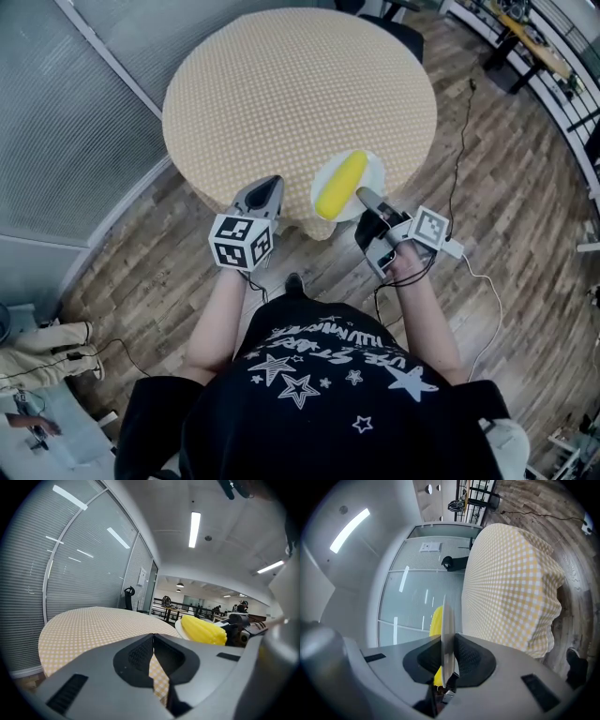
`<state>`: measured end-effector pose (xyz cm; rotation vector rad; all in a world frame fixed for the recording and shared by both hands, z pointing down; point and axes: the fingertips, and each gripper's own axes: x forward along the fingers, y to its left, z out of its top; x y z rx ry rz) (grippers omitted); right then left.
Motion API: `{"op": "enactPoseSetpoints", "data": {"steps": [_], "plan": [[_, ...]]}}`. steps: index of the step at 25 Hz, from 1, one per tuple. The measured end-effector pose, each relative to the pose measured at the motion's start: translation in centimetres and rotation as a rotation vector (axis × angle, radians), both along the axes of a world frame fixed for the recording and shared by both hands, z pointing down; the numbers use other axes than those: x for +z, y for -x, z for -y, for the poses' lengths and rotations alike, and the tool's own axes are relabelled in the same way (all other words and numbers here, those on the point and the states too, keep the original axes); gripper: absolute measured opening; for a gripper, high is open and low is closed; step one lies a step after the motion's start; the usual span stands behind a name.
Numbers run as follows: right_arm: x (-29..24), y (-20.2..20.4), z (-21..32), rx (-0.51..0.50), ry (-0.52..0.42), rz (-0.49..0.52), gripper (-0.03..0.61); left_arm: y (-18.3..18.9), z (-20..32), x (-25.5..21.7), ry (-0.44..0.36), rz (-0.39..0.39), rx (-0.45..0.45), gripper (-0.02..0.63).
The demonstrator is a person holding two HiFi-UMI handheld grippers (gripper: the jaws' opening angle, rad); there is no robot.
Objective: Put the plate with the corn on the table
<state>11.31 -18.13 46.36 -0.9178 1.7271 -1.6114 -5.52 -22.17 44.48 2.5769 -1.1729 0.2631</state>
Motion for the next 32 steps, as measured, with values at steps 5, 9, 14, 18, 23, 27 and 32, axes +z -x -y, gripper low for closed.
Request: {"op": "enactPoseSetpoints", "data": {"steps": [5,9,14,18,23,27,32], "plan": [[0.1,1.5,2.2,0.023,-0.001,-0.002,0.055,1.3,2.3,0.4,0.006,-0.008,0.028,0.009],[0.2,3.2,4.1,0.037,0.003,-0.009,0.055,3.1,4.1,0.6,0.013,-0.014,0.037,0.009],[-0.1,5.2,5.4,0.064,-0.01,0.038,0.055,5.8,5.1,1.0,0.014,-0.008,0.036,0.009],[0.2,5.8,6.2,0.049,0.001,0.016,0.055,6.6,6.4,1.0,0.018,-0.016,0.021,0.008],[0.6,5.6,6.5,0.041,0.005,0.002,0.055,6.6,6.4,1.0,0.015,-0.022,0.014,0.008],[0.8,5.5,8.6,0.029,-0.002,0.007,0.055,6.8,7.6,1.4,0.024,-0.015,-0.007,0.008],[1.3,5.0,12.9,0.003,0.002,0.0,0.055,6.9,10.6,1.8,0.043,-0.003,-0.035,0.008]]}}
